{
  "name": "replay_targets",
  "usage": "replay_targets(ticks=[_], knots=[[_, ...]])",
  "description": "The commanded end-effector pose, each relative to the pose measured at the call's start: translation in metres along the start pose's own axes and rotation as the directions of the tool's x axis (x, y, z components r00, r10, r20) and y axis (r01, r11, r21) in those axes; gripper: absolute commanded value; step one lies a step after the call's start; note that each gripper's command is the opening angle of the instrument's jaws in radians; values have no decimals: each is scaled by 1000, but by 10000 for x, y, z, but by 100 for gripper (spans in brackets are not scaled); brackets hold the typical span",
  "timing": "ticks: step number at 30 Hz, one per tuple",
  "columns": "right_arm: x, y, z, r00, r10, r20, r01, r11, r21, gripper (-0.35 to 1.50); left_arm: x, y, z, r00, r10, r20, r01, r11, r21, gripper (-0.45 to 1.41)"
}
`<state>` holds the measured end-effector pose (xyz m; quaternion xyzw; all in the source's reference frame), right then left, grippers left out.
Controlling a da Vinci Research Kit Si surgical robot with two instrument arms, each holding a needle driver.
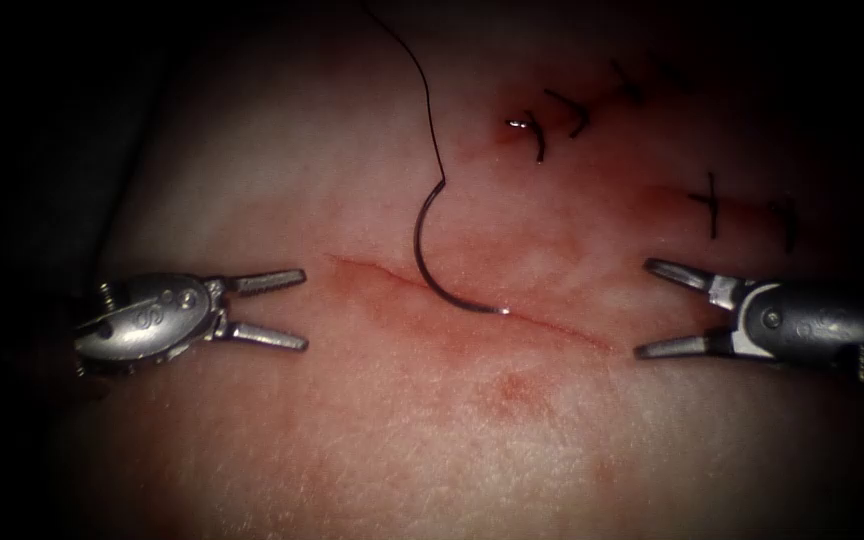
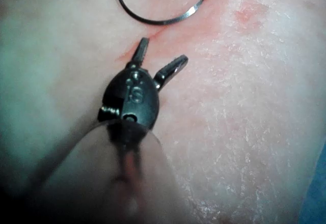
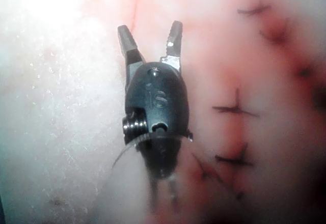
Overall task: Wound Closure
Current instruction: Pick up needle with left hand
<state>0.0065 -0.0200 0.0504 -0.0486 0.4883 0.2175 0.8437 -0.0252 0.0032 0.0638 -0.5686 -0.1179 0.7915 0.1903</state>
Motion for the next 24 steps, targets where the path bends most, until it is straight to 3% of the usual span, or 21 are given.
replay_targets(ticks=[1,6,17,22,24], knots=[[-4,-5,8,1000,1,-1,-1,1000,2,126,-6,0,8,1000,-1,-1,1,1000,-2,34],[-4,-5,8,1000,0,6,0,1000,-2,126,-1,15,27,1000,1,17,-1,1000,28,41],[-8,-7,5,1000,-11,27,10,1000,21,129,36,19,107,971,-15,240,27,999,-45,44],[-6,-10,7,999,-13,36,12,1000,25,129,44,20,128,942,-18,334,30,999,-31,46],[-7,-11,9,999,-14,39,13,1000,25,129,49,17,135,912,-24,410,15,1000,24,46]])
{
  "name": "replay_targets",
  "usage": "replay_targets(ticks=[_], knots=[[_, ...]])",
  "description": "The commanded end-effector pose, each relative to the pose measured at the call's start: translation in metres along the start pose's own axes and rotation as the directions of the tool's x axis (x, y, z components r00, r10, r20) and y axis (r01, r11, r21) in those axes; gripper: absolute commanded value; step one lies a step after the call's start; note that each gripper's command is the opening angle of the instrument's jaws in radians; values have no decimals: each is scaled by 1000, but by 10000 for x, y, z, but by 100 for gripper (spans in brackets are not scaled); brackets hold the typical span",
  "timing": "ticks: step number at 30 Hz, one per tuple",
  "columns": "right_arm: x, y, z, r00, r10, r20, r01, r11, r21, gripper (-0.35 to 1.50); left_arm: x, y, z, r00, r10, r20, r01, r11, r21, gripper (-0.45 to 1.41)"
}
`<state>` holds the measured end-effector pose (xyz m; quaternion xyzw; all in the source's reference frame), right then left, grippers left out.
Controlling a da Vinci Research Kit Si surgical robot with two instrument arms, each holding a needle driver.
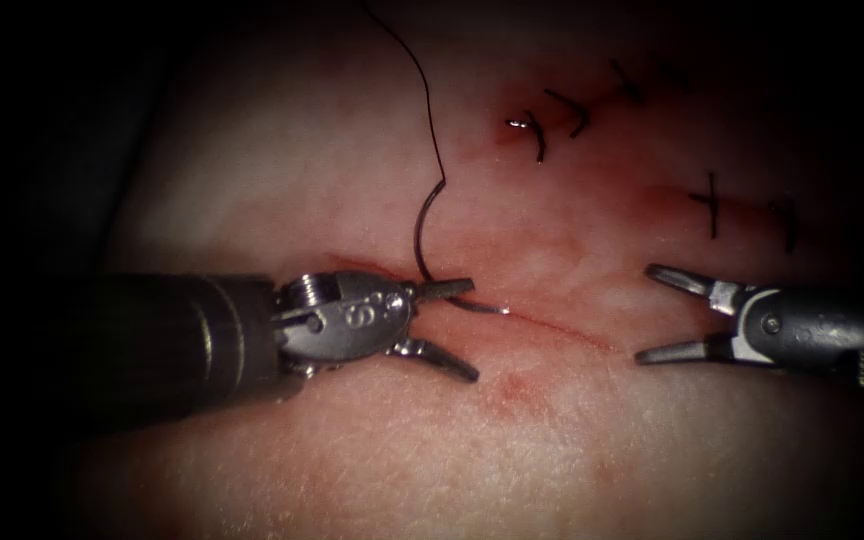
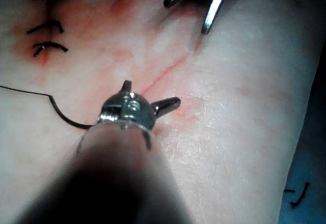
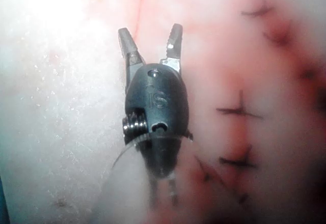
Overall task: Wound Closure
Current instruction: Pick up needle with left hand
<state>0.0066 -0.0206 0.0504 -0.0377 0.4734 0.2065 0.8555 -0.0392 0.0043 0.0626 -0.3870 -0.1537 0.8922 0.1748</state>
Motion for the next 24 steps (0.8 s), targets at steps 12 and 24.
replay_targets(ticks=[12,24], knots=[[-1,-14,18,1000,-6,24,6,1000,11,129,-3,-12,24,989,9,146,-18,998,64,44],[-5,-13,19,1000,-8,24,8,1000,14,129,-14,-27,54,969,30,245,-48,996,70,34]])
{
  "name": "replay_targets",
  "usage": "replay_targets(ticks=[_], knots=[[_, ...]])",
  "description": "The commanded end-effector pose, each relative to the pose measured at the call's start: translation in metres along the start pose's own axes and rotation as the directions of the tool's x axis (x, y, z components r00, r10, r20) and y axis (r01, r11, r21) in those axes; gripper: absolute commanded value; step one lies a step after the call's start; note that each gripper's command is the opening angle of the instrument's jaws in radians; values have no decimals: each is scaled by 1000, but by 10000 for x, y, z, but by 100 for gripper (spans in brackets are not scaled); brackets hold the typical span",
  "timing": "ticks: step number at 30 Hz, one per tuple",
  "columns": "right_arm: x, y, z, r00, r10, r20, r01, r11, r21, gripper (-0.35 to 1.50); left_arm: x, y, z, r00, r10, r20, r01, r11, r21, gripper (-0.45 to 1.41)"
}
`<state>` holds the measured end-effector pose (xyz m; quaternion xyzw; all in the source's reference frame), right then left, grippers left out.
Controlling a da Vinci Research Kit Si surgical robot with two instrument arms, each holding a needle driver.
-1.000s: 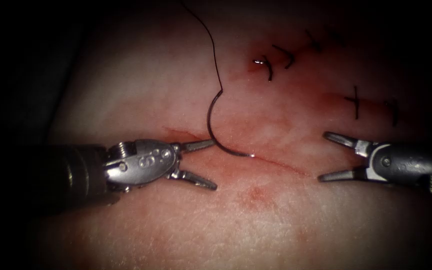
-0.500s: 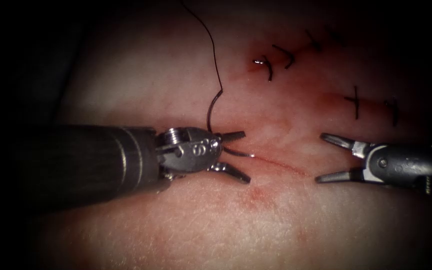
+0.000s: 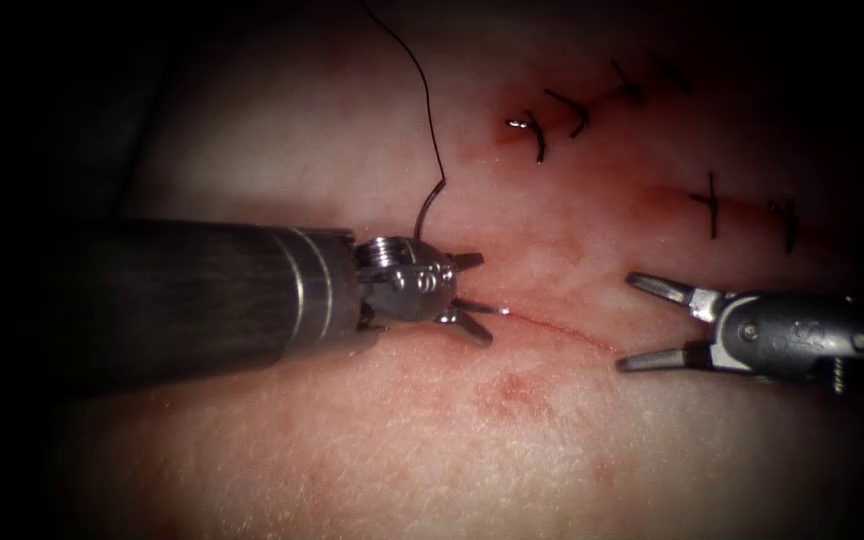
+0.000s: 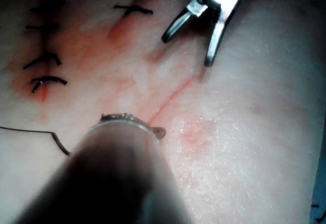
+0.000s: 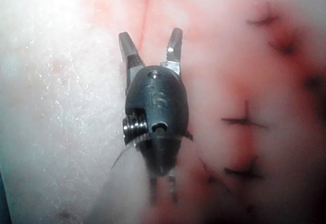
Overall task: Wound Closure
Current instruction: Pick up needle with left hand, then hand needle to the right grapser
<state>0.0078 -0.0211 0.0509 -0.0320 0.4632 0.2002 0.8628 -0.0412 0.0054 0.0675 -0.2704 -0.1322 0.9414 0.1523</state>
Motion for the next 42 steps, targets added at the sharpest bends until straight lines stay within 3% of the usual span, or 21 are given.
replay_targets(ticks=[1,10,12,14,21,28,33,34,36,42], knots=[[-4,-4,8,1000,1,-2,-1,1000,2,129,0,1,12,1000,5,7,-5,1000,1,33],[-7,-2,8,1000,0,-1,0,1000,2,129,-15,-1,36,998,46,39,-45,998,-36,6],[-7,-3,9,1000,-1,-1,1,1000,2,129,-17,-3,38,998,42,41,-40,999,-37,-13],[-6,-4,8,1000,-2,2,2,1000,6,129,-17,-2,37,998,41,42,-40,999,-36,-45],[2,-11,12,1000,19,6,-19,1000,-1,122,-21,5,23,998,56,10,-56,998,-41,-45],[-6,-9,30,980,201,-5,-201,980,5,117,-33,3,-15,972,159,-173,-164,986,-18,-45],[-10,3,37,953,299,-59,-299,954,-1,112,-43,4,-51,895,263,-361,-277,961,12,-45],[-11,7,41,936,342,-79,-343,939,1,112,-49,6,-62,853,282,-439,-305,952,19,-45],[-10,12,47,913,395,-102,-394,918,30,112,-54,6,-70,810,287,-511,-328,945,11,-45],[3,25,73,823,545,-158,-527,838,145,122,-74,4,-86,681,312,-663,-372,927,54,-45]])
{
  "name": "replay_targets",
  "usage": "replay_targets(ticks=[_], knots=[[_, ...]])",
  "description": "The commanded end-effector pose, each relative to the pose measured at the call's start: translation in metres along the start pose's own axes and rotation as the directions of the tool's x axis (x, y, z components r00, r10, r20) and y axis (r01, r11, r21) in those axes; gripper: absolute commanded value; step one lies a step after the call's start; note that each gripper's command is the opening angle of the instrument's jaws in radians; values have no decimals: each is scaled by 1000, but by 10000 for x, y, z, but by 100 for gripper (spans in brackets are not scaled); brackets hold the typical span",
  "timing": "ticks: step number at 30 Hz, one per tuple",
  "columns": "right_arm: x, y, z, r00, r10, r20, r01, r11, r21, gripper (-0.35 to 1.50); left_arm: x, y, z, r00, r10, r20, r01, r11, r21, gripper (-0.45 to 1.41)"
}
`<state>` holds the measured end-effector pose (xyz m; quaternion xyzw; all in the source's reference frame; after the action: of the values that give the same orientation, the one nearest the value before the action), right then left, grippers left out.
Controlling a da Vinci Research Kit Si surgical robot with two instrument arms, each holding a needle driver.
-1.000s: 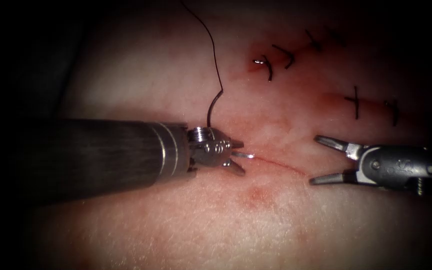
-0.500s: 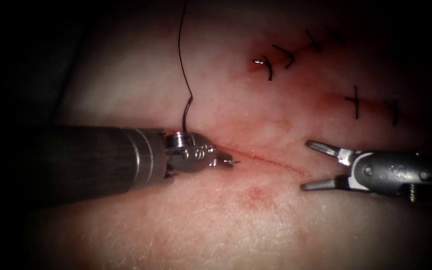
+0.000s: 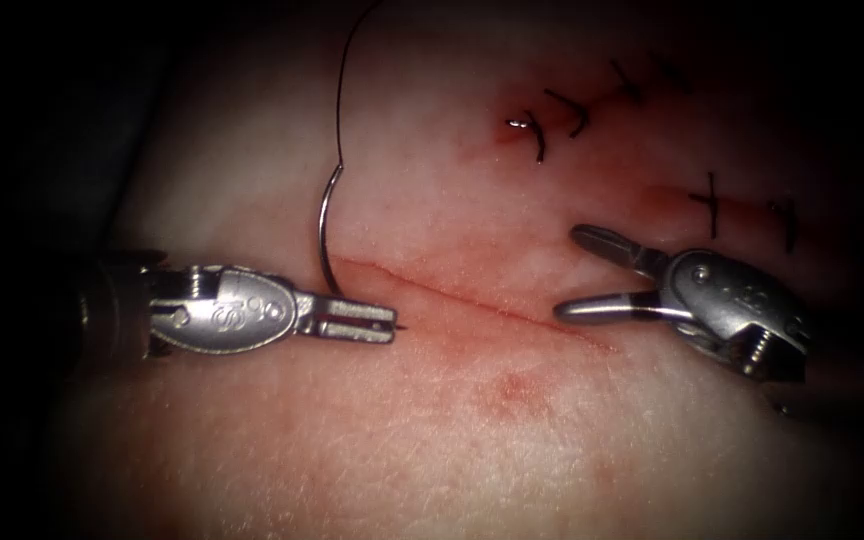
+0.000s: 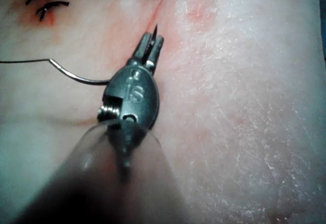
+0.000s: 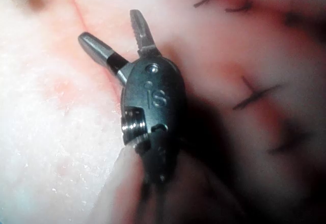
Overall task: Wound Closure
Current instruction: Hand needle to the right grapser
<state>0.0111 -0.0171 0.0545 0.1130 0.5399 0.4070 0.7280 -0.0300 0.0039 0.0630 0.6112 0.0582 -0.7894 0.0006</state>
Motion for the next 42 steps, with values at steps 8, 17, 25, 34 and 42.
replay_targets(ticks=[8,17,25,34,42], knots=[[15,-10,63,929,365,-62,-352,922,159,129,-15,-1,-4,964,118,-237,-120,993,5,-45],[17,-22,97,858,513,-37,-493,840,226,129,-16,-2,-5,904,213,-370,-228,974,3,-45],[17,-28,114,817,577,-10,-549,783,292,117,-8,-2,-8,853,275,-443,-298,954,19,-45],[10,-32,128,764,646,14,-610,715,342,111,-3,0,-9,824,293,-485,-326,945,16,-45],[7,-38,146,739,674,26,-635,682,364,112,-3,1,-9,821,294,-489,-329,944,15,-45]])
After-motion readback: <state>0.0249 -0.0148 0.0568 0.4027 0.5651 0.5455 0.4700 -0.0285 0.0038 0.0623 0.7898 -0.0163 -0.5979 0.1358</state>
